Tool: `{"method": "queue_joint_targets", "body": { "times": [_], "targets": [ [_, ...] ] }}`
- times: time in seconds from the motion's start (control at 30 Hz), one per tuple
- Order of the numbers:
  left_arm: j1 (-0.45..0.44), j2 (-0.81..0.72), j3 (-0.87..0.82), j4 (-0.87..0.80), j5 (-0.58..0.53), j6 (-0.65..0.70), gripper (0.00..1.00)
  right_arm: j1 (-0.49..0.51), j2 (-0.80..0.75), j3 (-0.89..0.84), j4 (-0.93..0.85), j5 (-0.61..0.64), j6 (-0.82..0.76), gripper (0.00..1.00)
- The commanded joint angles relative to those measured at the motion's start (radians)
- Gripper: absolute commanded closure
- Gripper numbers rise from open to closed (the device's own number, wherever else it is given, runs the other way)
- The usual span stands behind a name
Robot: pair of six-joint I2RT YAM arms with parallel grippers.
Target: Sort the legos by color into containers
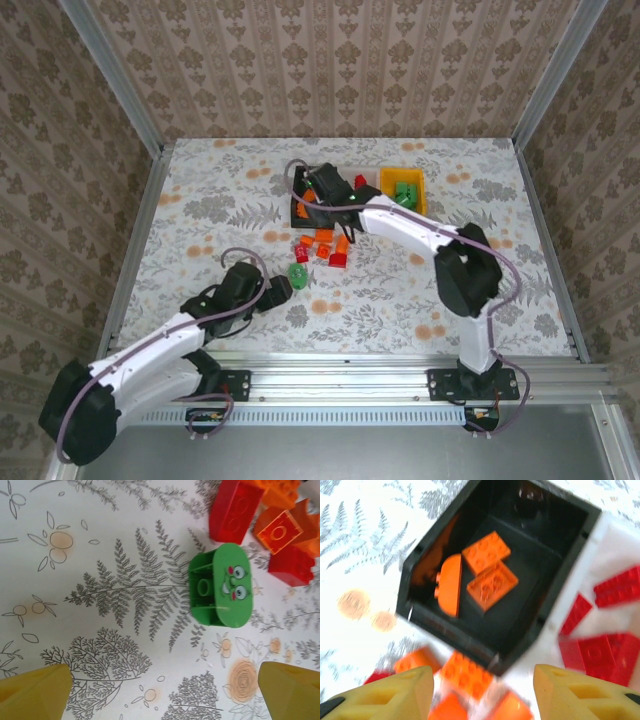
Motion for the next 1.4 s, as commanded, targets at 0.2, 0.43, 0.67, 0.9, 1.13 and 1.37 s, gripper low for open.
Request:
{"method": "queue_joint_targets", "body": {
  "times": [0.2, 0.43, 0.67, 0.9, 1.13, 1.37],
  "targets": [
    [0.001, 0.187, 0.161, 0.029, -0.006, 0.070, 0.05, 0.032, -0.317, -0.414, 0.085, 0.008, 0.182, 0.46],
    [0.081, 0.096, 0.123, -0.041, -0.077, 0.046, 0.03, 0.182, -0.257, -0.386, 0.068, -0.051, 0.299, 0.34],
    [0.303, -0.084, 0.076, -0.169, 0.000, 0.063, 0.02, 0.282, -0.070, -0.294, 0.107, -0.100, 0.396, 0.22],
    [0.344, -0.197, -0.004, -0.117, 0.079, 0.045, 0.02, 0.287, 0.115, -0.136, 0.029, -0.035, 0.432, 0.22],
    [0.344, -0.172, -0.052, -0.057, 0.123, 0.021, 0.02, 0.286, 0.196, -0.071, -0.015, 0.048, 0.441, 0.39],
    [0.345, -0.158, -0.048, -0.021, 0.133, 0.034, 0.02, 0.299, 0.088, -0.172, 0.047, 0.108, 0.422, 0.65]
  ]
}}
